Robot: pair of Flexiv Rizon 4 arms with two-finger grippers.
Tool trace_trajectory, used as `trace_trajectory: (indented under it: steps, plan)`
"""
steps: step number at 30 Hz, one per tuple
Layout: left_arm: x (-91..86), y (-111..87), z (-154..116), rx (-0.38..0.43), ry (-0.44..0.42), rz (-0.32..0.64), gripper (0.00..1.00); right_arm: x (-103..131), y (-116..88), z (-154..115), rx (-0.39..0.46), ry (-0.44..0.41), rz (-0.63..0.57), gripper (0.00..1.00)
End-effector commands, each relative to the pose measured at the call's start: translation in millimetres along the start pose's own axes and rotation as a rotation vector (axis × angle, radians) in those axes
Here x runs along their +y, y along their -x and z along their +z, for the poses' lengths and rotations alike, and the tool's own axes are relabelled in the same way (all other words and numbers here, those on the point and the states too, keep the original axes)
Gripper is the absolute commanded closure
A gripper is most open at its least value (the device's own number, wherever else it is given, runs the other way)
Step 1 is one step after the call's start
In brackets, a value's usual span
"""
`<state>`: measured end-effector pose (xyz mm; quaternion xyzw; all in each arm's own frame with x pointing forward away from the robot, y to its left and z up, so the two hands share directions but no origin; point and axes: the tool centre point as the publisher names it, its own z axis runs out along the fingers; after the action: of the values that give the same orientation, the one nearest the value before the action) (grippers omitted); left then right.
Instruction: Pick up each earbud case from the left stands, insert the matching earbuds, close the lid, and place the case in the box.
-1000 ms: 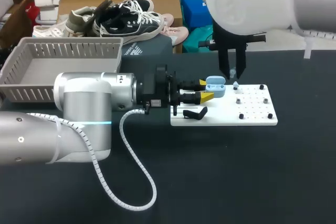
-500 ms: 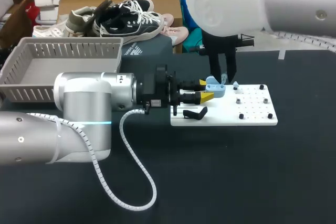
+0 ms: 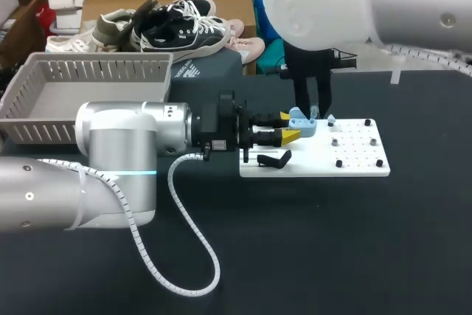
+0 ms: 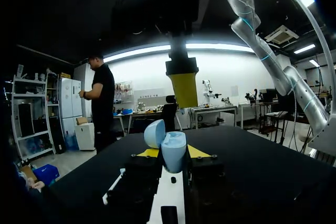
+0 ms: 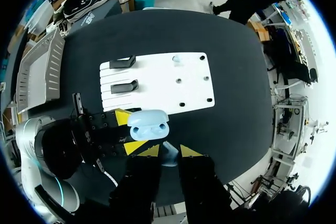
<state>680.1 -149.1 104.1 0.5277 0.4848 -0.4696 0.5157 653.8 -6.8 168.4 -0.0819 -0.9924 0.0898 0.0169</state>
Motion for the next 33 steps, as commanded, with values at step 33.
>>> trace_trajectory:
  steps: [33]
  plan:
    - [-1.4,0.0,0,0.000,0.005,0.001,1.00,-4,4,-6,0.039,0.000,0.264,1.00]
